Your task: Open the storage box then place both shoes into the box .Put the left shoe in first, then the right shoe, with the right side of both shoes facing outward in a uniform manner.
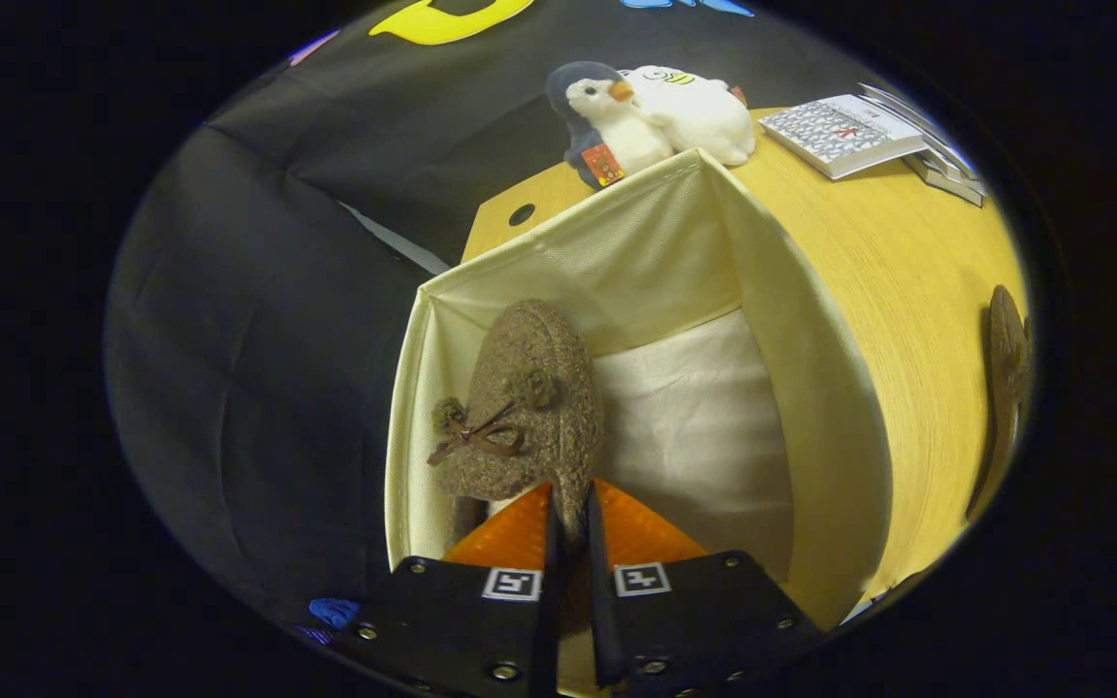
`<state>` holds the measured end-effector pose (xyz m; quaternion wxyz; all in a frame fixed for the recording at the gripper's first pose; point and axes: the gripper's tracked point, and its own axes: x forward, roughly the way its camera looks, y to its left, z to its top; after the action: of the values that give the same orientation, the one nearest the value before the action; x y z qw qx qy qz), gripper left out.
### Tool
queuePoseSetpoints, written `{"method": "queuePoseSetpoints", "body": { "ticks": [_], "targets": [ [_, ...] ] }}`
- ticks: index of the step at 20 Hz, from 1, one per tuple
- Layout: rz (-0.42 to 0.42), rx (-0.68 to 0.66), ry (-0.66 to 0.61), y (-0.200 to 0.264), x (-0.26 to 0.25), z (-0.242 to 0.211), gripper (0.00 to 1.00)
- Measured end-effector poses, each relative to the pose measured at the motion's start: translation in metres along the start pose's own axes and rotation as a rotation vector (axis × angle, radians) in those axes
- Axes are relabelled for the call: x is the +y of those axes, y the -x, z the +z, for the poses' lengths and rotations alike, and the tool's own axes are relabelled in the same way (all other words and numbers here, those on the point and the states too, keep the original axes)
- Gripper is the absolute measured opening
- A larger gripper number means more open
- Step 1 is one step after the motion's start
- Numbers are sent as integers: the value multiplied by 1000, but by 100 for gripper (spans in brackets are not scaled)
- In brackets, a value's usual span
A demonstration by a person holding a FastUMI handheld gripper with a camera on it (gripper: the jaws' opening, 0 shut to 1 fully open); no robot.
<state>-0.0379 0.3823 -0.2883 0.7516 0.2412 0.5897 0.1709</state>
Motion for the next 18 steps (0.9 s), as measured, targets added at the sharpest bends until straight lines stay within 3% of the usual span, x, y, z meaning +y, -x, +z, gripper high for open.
{"method": "queuePoseSetpoints", "body": {
  "ticks": [1, 2, 5, 10, 15, 18],
  "targets": [
    [8, 10, 13, 0, 1, -1, 40],
    [19, 10, 21, 4, 3, -1, 50],
    [34, 2, 67, 16, 6, 3, 98],
    [97, -76, 130, 64, 8, 27, 98],
    [94, -191, 199, 122, -18, 60, 98],
    [47, -257, 242, 152, -48, 78, 98]
  ]
}}
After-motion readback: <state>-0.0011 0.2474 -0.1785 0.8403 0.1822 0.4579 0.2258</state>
